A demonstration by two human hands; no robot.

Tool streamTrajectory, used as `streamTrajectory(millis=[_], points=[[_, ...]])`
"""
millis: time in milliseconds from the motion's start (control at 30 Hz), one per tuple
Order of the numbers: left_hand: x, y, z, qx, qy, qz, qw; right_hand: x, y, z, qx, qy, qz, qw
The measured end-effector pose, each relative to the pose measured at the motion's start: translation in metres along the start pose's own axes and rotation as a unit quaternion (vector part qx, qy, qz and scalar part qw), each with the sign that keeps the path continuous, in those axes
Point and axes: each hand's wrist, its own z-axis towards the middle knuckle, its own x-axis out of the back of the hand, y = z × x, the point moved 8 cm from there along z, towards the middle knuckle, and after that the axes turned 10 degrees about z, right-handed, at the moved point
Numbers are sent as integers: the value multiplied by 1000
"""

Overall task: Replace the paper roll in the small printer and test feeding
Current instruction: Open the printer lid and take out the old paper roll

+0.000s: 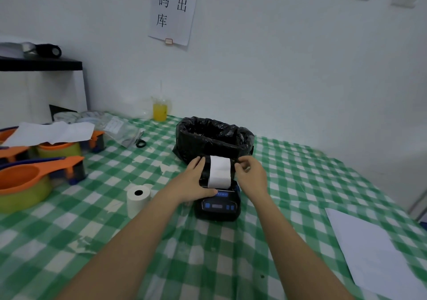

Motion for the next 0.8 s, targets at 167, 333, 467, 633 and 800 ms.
streamTrajectory(millis=[167, 333, 467, 633, 800], points=[[-1, -2, -3, 9, 11, -10, 1000, -22, 24, -6, -25, -132, -153, 979], [-1, 1, -8, 15, 18, -14, 1000, -21, 19, -7, -74, -110, -51, 990], [10, -2, -11, 27, 65, -79, 994, 2, -21, -12, -27, -82, 86, 993], [44, -6, -12, 55, 148, -83, 984, 30, -63, -3, 12, -21, 180, 983], [80, 3, -5, 59, 186, -63, 979, 34, -109, 39, 61, 45, 192, 979]])
